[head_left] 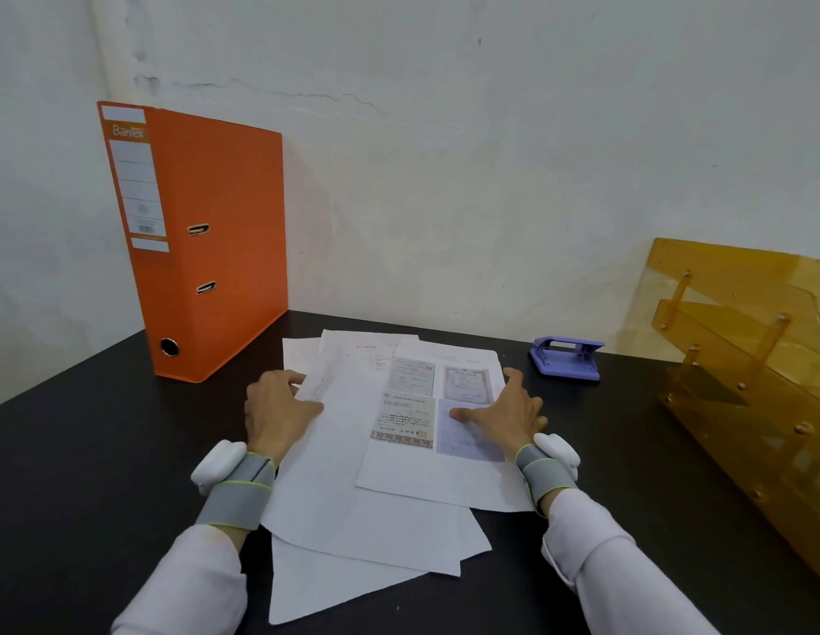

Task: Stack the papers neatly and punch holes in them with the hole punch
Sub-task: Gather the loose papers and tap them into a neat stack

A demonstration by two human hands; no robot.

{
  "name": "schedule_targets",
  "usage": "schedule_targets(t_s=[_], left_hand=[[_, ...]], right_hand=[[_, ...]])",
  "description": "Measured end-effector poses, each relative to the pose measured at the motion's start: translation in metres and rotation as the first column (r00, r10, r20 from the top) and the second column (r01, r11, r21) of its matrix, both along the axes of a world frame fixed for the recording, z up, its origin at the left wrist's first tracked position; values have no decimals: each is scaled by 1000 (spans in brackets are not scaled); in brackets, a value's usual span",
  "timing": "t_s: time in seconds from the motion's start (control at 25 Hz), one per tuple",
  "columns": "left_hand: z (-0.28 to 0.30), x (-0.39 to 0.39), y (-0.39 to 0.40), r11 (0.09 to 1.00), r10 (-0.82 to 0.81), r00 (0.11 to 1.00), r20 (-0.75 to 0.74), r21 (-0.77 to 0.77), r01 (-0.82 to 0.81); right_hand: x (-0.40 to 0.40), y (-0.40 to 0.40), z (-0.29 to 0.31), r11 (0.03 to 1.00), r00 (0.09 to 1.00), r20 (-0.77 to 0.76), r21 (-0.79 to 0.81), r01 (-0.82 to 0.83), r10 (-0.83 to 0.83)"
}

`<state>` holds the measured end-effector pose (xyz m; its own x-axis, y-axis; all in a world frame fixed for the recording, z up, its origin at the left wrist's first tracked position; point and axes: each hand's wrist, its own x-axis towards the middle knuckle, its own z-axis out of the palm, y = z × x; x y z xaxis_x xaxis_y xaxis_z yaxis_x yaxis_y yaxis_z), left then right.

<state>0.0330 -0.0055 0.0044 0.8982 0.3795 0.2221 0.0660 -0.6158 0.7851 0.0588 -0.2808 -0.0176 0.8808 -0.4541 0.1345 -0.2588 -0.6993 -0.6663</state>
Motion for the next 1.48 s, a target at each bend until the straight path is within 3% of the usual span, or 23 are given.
schedule_targets(t_s=[0.12,0.32,0.84,1.0,1.12,1.28,1.48], left_hand=[[1,6,0,994,-86,995,-48,66,90],[1,17,0,971,-234,967,-101,25,237],[1,36,-13,944,-227,969,-101,-268,193],[1,42,-15,939,-227,967,-115,-289,186],[-1,47,-20,965,-174,974,-148,-224,138],[1,48,-25,999,27,952,-304,52,-12],[0,52,-24,1000,10,931,-365,6,-8]], right_hand=[[1,0,1,1000,1000,-8,0,3,-3],[2,1,2,1000,1000,2,16,-9,9],[1,7,11,921,983,181,377,-99,32],[6,7,8,922,982,188,374,-99,29],[9,8,8,923,978,203,367,-118,44],[14,16,7,938,979,191,321,-131,72],[16,27,3,958,978,192,258,-128,79]])
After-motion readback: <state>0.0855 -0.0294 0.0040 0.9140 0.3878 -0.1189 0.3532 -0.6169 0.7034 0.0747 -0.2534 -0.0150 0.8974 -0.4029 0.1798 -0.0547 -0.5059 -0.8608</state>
